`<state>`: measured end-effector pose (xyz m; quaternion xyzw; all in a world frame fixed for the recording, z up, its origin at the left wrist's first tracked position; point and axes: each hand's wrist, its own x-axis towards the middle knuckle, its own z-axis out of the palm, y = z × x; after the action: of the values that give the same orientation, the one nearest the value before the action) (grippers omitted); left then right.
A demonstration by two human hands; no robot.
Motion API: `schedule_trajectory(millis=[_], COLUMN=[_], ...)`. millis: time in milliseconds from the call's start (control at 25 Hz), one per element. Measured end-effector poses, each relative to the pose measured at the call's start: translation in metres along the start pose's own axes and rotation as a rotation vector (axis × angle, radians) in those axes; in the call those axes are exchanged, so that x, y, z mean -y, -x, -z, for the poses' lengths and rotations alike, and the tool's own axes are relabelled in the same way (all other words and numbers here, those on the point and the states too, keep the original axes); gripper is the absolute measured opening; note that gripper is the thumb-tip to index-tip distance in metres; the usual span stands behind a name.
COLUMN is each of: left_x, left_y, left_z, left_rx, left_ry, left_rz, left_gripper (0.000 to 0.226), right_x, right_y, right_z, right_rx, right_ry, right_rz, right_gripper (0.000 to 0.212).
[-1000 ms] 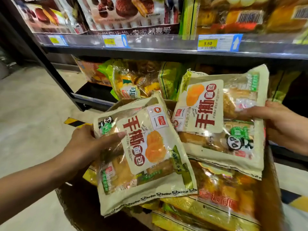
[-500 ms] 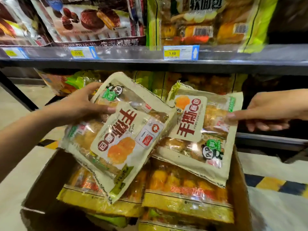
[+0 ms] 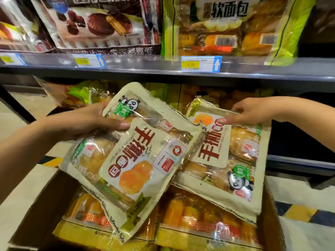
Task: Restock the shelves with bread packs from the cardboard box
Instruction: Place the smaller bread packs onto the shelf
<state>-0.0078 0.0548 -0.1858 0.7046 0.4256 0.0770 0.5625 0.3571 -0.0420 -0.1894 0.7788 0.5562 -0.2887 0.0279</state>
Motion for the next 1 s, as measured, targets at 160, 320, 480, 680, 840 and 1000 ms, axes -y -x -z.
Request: schedule_trajectory(millis=[160,320,480,680,840,1000], left_x=[0.0,0.007,0.025,0.029,0.009,-0.025], left_y=[0.008,0.005,-0.011,-0.039,-0.031,0.021], left_z=[0.01,0.017,0.024,0.04,0.044,0.056], left_rx=[0.027,-0.015,-0.01,0.018,0.131,-0.046], left_ry=[0.007,0.05,0.205,0.187,0.156,0.196], left_rz=[-0.026,-0.082,-0.032,0.02,0.183,0.271], left_gripper=[0.081,0.057,0.068,0.074,0.032,0.032], right_x=[-0.014,-0.013,0.001,0.02,0.027,0.036], right_y=[-0.002,0.005,-0.012,-0.041,-0.033,0.008], right_z=[0.004,0.001,-0.012,-0.01,-0.009,0.021], right_rx=[0.225,0.447,0.36,0.332,0.517,0.441], right_ry=[-0.101,-0.314,-0.45,-0.501,-0.492,-0.375], right_rz=[0.136,0.144,0.204,0.277,0.248,0.115], right_gripper=[0.101,0.085,0.09,0.036,0.029,0.074])
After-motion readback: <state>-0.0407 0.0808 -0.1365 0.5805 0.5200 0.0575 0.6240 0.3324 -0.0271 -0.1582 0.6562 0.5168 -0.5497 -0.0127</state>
